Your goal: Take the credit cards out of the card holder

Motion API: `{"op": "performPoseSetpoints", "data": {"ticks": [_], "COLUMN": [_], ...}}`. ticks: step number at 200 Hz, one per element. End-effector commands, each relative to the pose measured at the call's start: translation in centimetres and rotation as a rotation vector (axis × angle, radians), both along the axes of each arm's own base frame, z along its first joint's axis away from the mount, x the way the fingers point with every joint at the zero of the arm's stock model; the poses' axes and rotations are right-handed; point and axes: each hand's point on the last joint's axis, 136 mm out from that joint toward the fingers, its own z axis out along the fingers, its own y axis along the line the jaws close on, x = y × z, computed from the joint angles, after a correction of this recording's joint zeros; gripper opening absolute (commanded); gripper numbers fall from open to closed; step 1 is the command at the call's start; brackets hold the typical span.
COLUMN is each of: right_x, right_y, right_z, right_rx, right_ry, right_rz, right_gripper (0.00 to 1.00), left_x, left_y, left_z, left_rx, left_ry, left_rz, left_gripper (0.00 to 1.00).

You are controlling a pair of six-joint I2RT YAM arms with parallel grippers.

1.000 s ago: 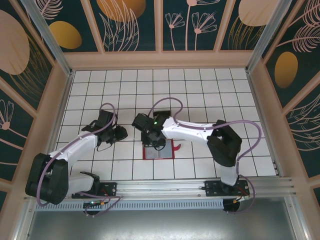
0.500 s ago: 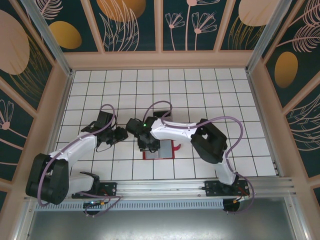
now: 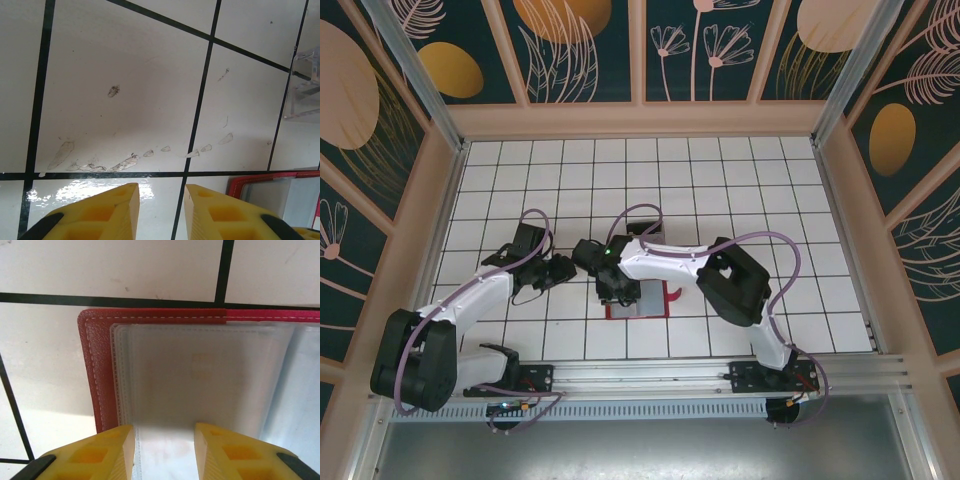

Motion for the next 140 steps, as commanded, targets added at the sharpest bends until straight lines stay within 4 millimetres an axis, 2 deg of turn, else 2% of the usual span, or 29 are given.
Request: {"op": "performPoseSetpoints", "data": {"ticks": [1,70,105,140], "right_x": [-0.6,-0.8,-0.6,0.0], "right_y": [-1.1,-1.7,-1.3,-1.0], "right_z": [-1.5,-2.1,-0.8,0.7], "right_rx": [-0.065,-0.073,-0.040,0.001], "right_ry": [0.017,0.020,0.005,-0.025], "right_rz": [0.014,0.006,-0.001,-0.013], "right_gripper": [0.36,0.24,0.14,0.06], "left_x": [0.1,0.1,0.1,-0.2], "left_y": [0.2,0.1,-0.3,-1.7], "left_z": [0.3,0.3,0.3,0.9], "left_rx": [-0.004,-0.004,-0.022,-0.097], "left_ry": [-0.023,-0.021,-0.021,-0.034], "left_rz": [-0.009,-0.012,-0.032,-0.087], "left_gripper": [0.31,0.31,0.30,0.28]}}
